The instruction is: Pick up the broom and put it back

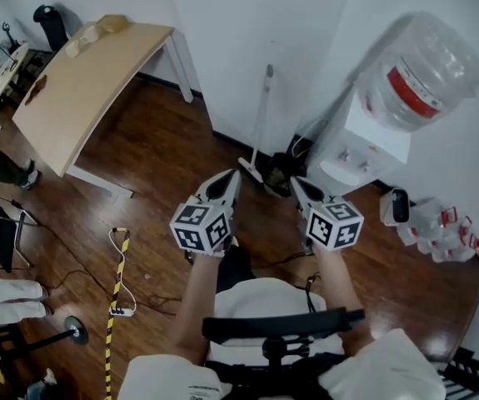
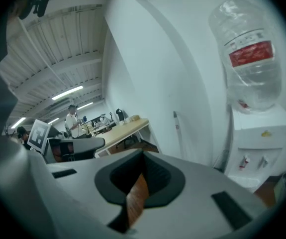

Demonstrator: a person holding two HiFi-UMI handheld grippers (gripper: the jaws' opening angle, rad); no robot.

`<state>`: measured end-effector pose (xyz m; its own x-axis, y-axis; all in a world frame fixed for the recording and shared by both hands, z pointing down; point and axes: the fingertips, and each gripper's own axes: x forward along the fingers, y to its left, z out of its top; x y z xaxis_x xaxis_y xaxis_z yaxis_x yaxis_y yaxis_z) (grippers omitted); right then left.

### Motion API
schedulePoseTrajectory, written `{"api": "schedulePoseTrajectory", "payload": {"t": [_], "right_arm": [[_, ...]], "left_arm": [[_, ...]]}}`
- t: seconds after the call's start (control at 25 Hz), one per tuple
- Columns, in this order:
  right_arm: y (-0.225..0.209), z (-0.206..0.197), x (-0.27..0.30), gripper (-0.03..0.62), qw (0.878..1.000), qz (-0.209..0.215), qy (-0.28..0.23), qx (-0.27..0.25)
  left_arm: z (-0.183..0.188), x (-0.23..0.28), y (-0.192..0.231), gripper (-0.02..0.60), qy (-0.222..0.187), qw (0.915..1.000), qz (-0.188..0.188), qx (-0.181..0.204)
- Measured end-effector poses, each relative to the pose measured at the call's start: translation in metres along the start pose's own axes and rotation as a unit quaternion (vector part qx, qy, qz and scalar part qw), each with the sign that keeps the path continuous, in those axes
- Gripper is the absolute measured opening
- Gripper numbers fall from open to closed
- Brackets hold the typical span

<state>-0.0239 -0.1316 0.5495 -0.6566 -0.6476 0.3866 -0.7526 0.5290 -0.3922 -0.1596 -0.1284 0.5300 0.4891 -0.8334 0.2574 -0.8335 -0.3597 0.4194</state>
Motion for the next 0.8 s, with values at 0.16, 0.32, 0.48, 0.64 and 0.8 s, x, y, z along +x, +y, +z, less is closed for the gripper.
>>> {"api": "schedulePoseTrajectory", "payload": {"t": [0.16, 0.32, 0.48, 0.64, 0.8], "right_arm": [[-0.012, -0.039, -0.078, 0.009, 1.000, 0.014, 0.001, 0.008], [-0.013, -0.069, -0.139, 0.009, 0.999, 0.033, 0.005, 0.019], [-0.007, -0.090, -0.180, 0.009, 0.998, 0.048, 0.003, 0.030], [0.004, -0.102, -0.202, 0.009, 0.997, 0.060, -0.002, 0.043], [0.016, -0.103, -0.213, 0.009, 0.997, 0.060, -0.015, 0.047]], "left_arm": [[-0.043, -0.029, -0.083, 0.005, -0.003, 0.9999, 0.008, 0.008], [-0.074, -0.062, -0.138, 0.005, -0.002, 0.9992, 0.034, 0.021], [-0.097, -0.094, -0.175, 0.005, 0.004, 0.9978, 0.060, 0.029], [-0.110, -0.120, -0.196, 0.005, 0.016, 0.9960, 0.077, 0.044], [-0.117, -0.135, -0.207, 0.005, 0.020, 0.9966, 0.068, 0.041]]}}
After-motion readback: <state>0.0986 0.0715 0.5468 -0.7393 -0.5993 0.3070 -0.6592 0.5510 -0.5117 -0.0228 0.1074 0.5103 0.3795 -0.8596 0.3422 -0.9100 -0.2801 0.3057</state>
